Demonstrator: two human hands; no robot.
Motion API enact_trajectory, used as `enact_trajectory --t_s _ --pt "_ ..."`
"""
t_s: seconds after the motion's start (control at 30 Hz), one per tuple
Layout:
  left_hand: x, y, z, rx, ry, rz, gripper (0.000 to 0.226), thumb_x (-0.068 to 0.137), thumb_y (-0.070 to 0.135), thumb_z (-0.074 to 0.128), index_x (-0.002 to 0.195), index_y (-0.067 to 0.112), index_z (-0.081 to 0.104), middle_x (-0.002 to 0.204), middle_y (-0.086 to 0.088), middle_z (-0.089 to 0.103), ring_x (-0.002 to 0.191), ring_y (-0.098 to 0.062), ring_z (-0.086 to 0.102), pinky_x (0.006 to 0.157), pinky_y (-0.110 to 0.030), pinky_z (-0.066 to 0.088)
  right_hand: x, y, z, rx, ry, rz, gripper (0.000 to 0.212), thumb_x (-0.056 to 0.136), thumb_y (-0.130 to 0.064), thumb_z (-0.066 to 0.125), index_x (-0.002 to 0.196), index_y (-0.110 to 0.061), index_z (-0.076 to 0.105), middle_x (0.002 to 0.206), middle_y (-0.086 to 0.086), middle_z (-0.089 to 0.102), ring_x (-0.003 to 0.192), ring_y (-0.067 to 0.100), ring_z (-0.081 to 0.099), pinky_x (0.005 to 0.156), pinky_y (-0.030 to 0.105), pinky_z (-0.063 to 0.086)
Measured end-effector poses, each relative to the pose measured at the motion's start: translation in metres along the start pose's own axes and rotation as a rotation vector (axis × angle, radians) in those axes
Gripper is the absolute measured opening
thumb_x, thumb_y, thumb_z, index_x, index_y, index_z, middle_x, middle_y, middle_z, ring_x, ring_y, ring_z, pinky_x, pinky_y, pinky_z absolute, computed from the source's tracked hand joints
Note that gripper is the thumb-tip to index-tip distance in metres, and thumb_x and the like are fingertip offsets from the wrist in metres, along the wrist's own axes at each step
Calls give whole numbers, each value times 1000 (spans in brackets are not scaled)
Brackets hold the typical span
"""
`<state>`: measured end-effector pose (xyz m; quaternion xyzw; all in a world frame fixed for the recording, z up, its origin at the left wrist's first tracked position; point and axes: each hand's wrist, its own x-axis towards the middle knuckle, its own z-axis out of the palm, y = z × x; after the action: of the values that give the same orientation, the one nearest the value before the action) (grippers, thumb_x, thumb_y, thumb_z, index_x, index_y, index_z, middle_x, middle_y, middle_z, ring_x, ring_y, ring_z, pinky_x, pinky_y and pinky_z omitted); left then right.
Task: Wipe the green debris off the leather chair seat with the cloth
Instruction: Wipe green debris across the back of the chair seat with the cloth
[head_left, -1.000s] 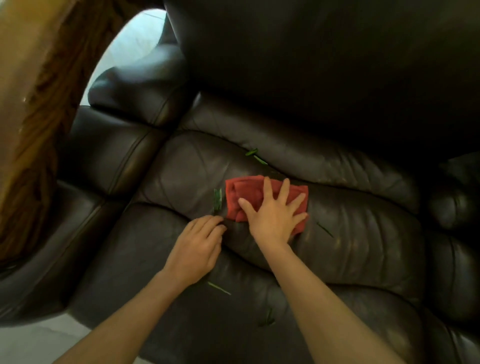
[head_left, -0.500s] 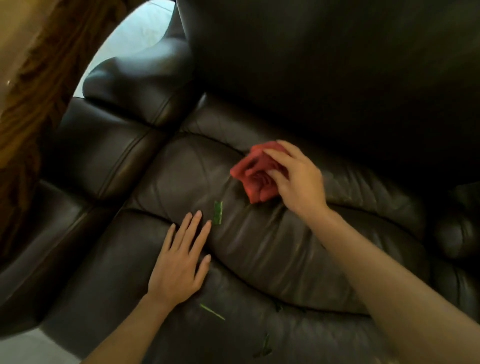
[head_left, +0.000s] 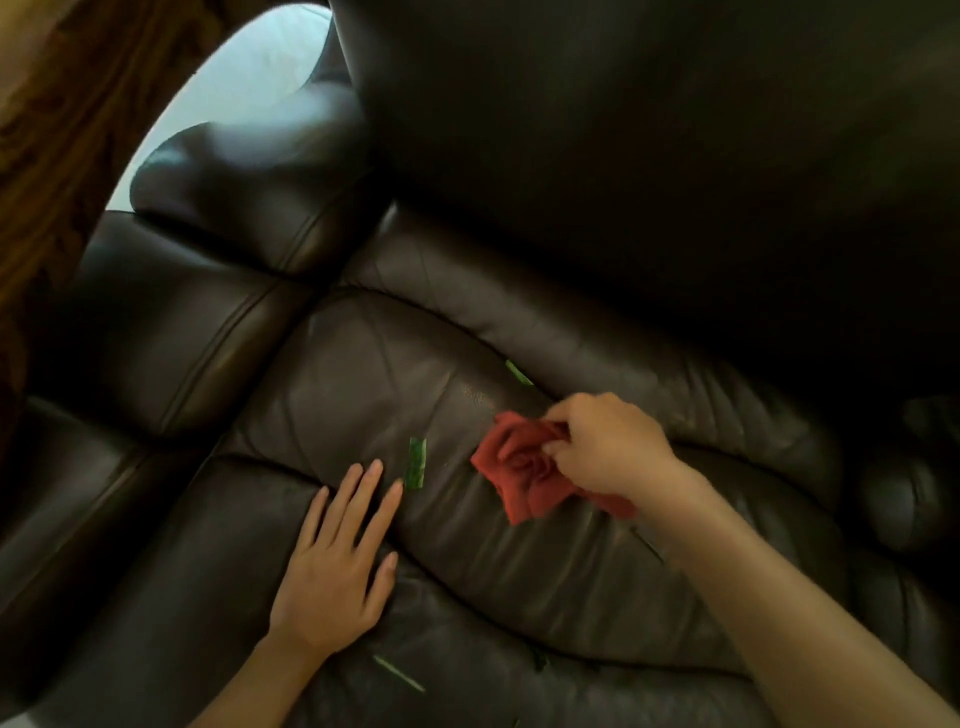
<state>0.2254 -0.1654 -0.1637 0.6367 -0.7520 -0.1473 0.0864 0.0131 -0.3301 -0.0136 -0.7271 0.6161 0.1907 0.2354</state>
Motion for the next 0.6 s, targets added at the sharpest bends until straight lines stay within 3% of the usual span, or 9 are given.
enact_trajectory --t_s 0.07,0.13,0.23,0.37,0.47,0.6 --pt "-1 -1 1 3 -8 -5 63 91 39 30 148 18 17 157 -8 14 144 -25 16 116 -44 14 -1 8 -15 66 49 30 27 82 -35 58 108 -37 63 114 7 66 108 33 58 83 35 46" --pt "0 -1 1 7 -5 -14 60 93 41 23 148 18 17 156 -8 14 144 -26 16 115 -44 14 10 5 -27 130 222 39 27 82 -38 58 108 -38 62 111 8 67 104 35 59 80 36 46" --pt "1 0 1 12 -5 -4 67 87 37 36 148 18 16 156 -9 17 143 -26 17 115 -44 15 41 -19 -23 144 368 -37 28 84 -40 54 110 -36 62 109 9 66 101 36 60 78 36 47" --pt "1 1 -1 20 -3 -4 71 83 36 39 148 18 16 155 -10 18 143 -27 16 115 -44 13 69 -44 4 -49 331 -49 30 89 -33 49 114 -22 63 116 15 60 103 35 59 82 38 46" --pt "1 2 -1 28 5 -8 69 83 35 39 147 16 20 155 -11 19 143 -27 16 115 -43 12 72 -31 4 -114 324 48 28 83 -24 54 106 -13 65 112 14 64 102 34 61 74 34 44" --pt "1 3 -1 31 -5 -7 69 84 36 37 148 17 16 156 -9 16 144 -27 16 116 -43 13 55 0 -8 -253 46 140 37 80 -32 56 113 -14 61 121 9 61 110 29 58 75 31 40"
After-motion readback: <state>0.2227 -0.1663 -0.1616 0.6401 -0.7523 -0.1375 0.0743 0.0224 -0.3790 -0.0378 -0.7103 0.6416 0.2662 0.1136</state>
